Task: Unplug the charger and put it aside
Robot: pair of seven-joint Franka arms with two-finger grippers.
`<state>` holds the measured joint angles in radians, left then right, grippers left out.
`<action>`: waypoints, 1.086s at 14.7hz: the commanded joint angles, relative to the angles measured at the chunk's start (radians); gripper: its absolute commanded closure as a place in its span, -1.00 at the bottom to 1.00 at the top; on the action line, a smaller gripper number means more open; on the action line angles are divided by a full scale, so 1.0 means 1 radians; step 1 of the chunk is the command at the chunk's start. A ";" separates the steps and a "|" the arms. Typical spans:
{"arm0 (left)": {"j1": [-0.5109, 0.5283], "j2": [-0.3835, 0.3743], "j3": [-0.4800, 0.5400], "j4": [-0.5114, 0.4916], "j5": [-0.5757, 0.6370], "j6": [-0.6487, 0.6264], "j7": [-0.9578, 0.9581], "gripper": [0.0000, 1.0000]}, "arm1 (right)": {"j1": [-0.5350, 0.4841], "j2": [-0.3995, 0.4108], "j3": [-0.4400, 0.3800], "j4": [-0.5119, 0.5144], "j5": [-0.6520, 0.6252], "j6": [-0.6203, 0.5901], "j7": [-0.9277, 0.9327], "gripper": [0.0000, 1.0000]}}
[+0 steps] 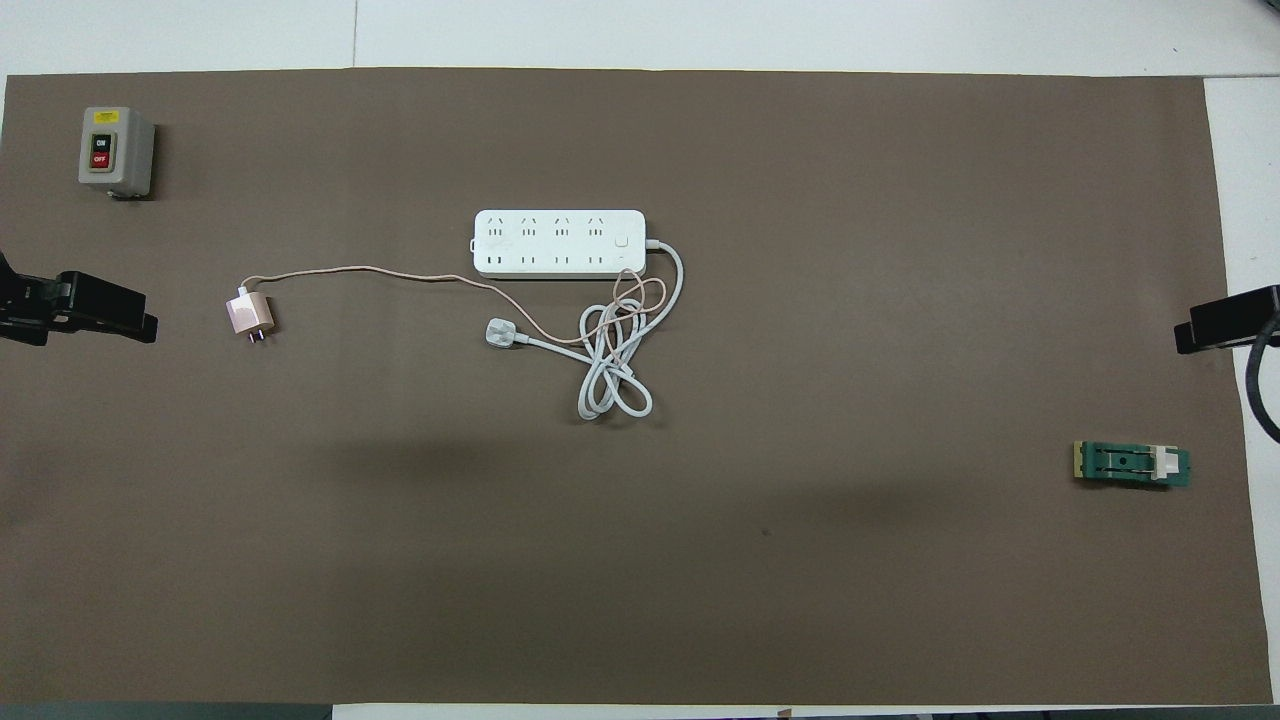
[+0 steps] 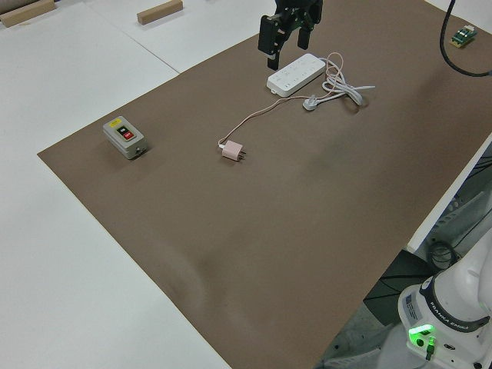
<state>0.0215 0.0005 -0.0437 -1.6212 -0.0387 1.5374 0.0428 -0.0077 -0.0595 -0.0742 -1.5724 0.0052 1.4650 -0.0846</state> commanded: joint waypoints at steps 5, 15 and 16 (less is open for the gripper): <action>-0.014 -0.016 0.013 -0.011 0.016 0.012 0.012 -1.00 | -0.009 -0.031 0.016 -0.043 -0.017 0.017 0.005 -1.00; -0.012 -0.016 0.013 -0.012 0.016 0.013 0.012 -1.00 | -0.011 -0.032 0.016 -0.044 -0.017 0.011 0.002 -1.00; -0.014 -0.016 0.013 -0.012 0.016 0.015 0.012 -1.00 | -0.012 -0.032 0.016 -0.044 -0.017 0.012 0.003 -1.00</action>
<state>0.0215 0.0005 -0.0432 -1.6212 -0.0387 1.5379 0.0428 -0.0069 -0.0617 -0.0727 -1.5800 0.0052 1.4650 -0.0846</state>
